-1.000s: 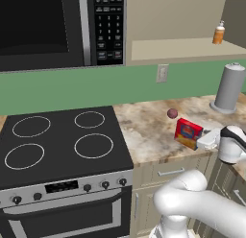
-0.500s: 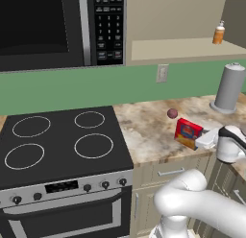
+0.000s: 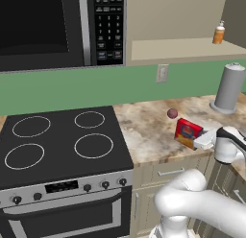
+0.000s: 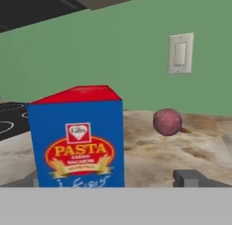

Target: Pick the bar and boxed food from the counter and place them in the cabinets closest to them.

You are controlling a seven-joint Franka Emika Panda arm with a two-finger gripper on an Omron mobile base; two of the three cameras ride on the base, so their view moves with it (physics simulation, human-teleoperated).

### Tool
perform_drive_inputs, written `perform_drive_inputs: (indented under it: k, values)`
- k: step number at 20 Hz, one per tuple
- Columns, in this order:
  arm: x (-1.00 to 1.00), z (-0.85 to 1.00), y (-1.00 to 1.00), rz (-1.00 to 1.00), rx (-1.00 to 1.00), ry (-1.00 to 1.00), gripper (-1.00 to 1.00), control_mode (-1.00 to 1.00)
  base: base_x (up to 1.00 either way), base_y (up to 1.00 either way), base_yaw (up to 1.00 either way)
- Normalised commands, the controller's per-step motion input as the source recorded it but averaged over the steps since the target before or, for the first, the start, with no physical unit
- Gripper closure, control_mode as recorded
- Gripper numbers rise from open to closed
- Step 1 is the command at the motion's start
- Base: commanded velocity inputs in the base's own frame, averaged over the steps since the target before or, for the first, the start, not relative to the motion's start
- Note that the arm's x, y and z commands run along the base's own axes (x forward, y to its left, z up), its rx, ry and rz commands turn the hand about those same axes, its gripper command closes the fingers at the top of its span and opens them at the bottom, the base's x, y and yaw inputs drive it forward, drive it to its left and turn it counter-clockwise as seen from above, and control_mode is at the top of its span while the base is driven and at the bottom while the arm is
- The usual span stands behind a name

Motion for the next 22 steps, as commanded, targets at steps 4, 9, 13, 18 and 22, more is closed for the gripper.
perform_drive_inputs:
  k: [4, 9, 13, 18, 22]
  values:
    - [0.1, -0.04, 0.07, -0.01, 0.0, 0.0, -1.0, -1.0, 0.0, 0.0, 0.0]
    - [0.11, -0.03, 0.08, -0.01, 0.0, 0.01, -1.0, -1.0, 0.0, 0.0, 0.0]
    - [0.08, 0.0, 0.06, 0.0, 0.0, 0.0, -1.0, -1.0, 0.0, 0.0, 0.0]
    - [0.01, 0.0, 0.01, 0.0, 0.0, 0.0, -1.0, -1.0, 0.0, 0.0, 0.0]
    - [0.03, 0.0, -0.04, 0.0, 0.01, 0.0, -1.0, -1.0, 0.0, 0.0, 0.0]
